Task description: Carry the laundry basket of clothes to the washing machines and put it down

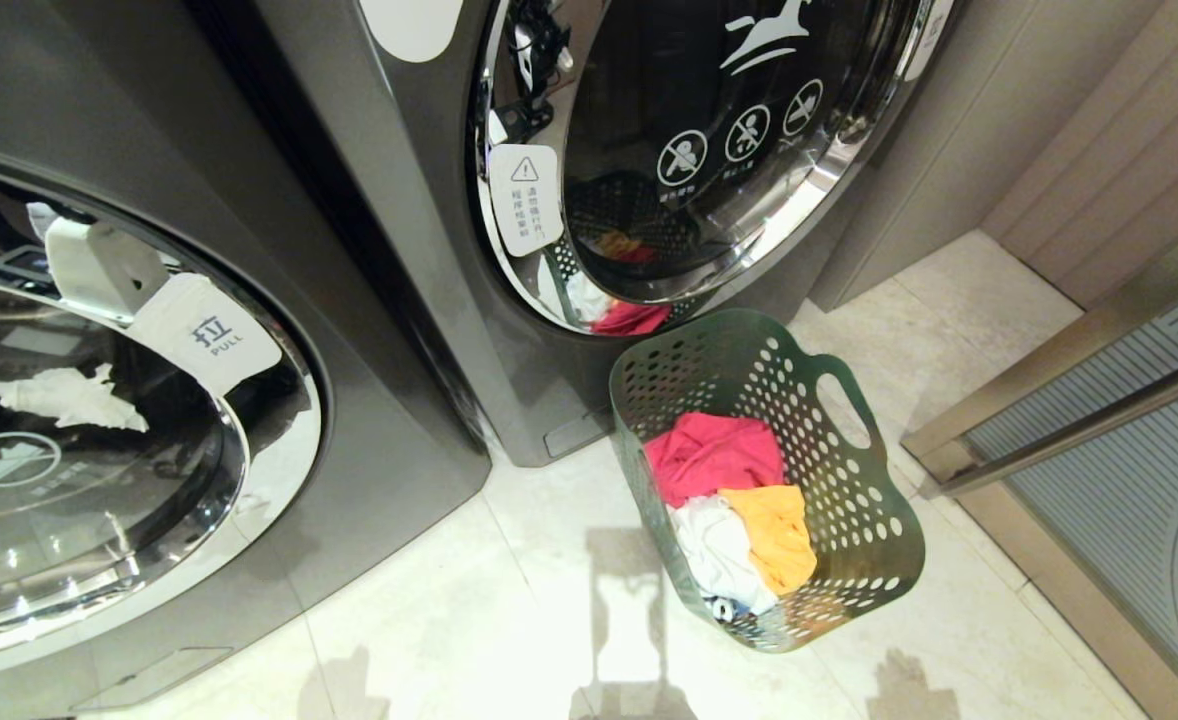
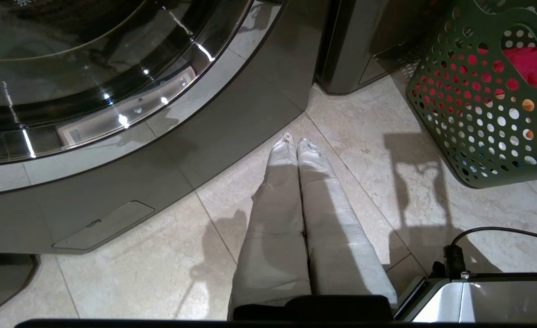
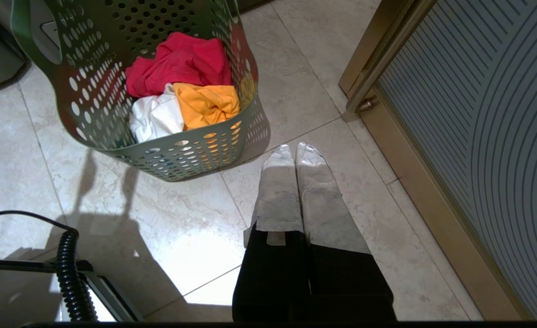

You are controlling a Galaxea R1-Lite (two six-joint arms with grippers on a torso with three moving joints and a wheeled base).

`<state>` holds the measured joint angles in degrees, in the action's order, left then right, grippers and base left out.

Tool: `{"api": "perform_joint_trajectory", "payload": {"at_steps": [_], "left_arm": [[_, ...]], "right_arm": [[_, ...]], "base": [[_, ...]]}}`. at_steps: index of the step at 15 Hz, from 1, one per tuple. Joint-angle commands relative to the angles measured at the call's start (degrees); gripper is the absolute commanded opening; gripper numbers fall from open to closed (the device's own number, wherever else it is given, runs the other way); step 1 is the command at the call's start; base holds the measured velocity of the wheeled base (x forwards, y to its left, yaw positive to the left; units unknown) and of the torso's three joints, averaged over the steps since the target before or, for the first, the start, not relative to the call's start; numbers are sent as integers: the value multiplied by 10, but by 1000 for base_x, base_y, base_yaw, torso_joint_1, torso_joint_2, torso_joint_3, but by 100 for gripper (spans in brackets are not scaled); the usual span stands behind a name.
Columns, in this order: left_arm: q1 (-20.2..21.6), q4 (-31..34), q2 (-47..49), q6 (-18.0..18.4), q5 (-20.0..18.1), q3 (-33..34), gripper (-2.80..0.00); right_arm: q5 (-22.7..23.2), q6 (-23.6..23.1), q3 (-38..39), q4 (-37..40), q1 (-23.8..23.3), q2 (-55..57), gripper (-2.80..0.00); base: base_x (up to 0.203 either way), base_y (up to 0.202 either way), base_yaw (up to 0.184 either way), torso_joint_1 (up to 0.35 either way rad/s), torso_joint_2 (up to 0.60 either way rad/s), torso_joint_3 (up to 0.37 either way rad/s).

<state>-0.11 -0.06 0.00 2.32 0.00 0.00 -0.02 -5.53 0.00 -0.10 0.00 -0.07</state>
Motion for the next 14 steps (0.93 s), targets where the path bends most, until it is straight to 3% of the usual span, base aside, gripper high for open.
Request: {"api": "perform_joint_trajectory", "payload": {"at_steps": [1,10,14], "left_arm": [[0,0,-1,0,0,0,-280],[0,3,-1,7,-3,-1,-280],[0,1,-1,5,-3,-1,-280]], "right_arm": [[-1,-1,0,0,0,1,-280],[-1,0,0,0,0,1,-280],[1,-7,0,0,0,1,-280]], "base": [[0,0,0,0,0,0],[0,0,0,0,0,4],[0,0,0,4,2,160]]}}
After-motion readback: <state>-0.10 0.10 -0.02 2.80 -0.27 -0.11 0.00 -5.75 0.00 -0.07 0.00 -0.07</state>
